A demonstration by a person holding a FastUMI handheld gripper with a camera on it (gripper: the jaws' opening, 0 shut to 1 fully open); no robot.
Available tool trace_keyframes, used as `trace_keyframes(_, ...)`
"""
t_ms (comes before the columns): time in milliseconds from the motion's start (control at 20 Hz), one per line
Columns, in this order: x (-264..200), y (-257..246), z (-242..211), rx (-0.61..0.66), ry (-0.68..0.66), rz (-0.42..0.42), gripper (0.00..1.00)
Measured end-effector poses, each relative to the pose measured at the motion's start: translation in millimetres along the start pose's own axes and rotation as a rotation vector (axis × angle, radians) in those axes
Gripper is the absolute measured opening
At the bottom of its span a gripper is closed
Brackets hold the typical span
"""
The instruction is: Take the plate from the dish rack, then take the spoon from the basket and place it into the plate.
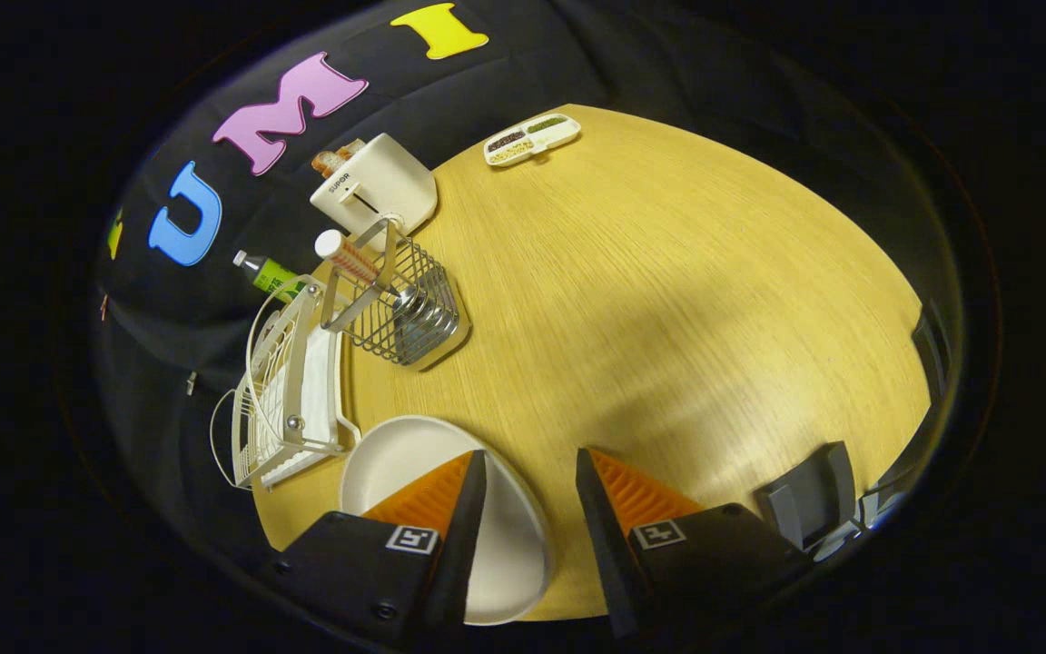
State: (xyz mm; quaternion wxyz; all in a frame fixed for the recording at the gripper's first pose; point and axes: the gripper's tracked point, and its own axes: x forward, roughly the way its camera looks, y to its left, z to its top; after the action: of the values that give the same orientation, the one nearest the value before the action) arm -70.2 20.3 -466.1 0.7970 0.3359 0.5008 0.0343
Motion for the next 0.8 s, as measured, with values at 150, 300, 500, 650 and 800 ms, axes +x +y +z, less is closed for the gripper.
trace_keyframes(150, -13.8, -1.9, 6.6, -0.042, -0.027, -0.015, 0.82)
trace_keyframes(300, -35.1, 5.8, 25.8, -0.087, -0.084, -0.006, 0.86)
trace_keyframes(500, -74.0, 30.3, 60.0, -0.173, -0.186, 0.033, 0.86)
trace_keyframes(650, -100.9, 50.4, 79.5, -0.258, -0.247, 0.055, 0.86)
trace_keyframes(800, -126.3, 74.0, 95.1, -0.368, -0.289, 0.082, 0.86)
